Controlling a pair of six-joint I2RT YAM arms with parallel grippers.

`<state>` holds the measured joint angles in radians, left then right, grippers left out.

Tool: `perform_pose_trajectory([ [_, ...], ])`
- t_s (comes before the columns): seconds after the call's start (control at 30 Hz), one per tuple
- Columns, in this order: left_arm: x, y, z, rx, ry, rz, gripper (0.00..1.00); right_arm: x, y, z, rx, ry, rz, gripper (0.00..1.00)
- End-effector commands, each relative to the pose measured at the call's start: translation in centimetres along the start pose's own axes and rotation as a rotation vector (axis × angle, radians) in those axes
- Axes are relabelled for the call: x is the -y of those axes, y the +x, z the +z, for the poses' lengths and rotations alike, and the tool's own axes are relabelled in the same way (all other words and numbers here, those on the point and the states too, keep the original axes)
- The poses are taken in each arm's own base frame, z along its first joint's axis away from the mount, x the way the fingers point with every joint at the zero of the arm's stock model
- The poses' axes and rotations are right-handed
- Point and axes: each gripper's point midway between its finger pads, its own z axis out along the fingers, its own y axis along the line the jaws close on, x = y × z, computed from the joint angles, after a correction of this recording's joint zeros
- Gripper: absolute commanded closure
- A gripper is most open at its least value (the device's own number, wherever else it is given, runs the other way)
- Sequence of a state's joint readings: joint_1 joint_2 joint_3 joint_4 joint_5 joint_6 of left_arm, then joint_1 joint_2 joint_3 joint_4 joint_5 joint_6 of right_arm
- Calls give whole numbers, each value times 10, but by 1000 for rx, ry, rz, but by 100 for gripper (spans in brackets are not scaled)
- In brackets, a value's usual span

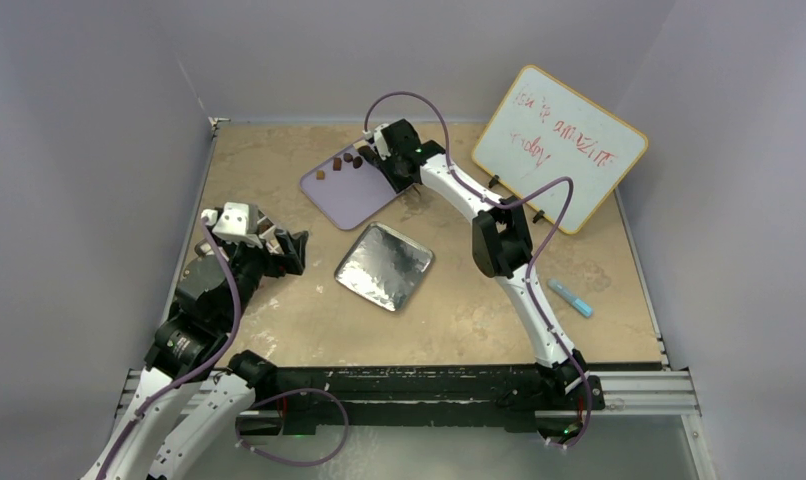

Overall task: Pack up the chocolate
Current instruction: Pick up the fake chocolate from the plate.

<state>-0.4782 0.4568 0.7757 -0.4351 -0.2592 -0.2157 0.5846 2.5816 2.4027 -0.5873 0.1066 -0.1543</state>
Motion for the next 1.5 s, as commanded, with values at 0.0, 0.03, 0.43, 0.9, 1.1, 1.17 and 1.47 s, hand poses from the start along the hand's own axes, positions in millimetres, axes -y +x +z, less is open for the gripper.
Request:
perform_pose_trajectory([
  [0.0, -2, -11, -3, 41, -5, 9, 11, 6, -20, -16, 44, 30, -33, 62],
  [0.03, -2, -11, -3, 43, -5, 8, 11, 5, -22, -16, 51, 31, -35, 63],
  [0.43, -3, -12, -4, 44, -8, 7, 11, 1, -26, -11, 70, 25, -34, 68],
  [0.9, -5, -13, -5, 50, -19, 6, 11, -11, -34, -56, 90, -30, -8, 76],
  [1.1, -6, -16, -6, 60, -27, 4, 11, -19, -24, -70, 71, -51, 14, 76],
  [1.17, -7, -16, -6, 62, -30, 3, 11, -23, -23, -74, 69, -59, 21, 76],
  [1.47, -10, -22, -9, 83, -44, 3, 11, -46, -21, -98, 71, -89, 44, 77],
])
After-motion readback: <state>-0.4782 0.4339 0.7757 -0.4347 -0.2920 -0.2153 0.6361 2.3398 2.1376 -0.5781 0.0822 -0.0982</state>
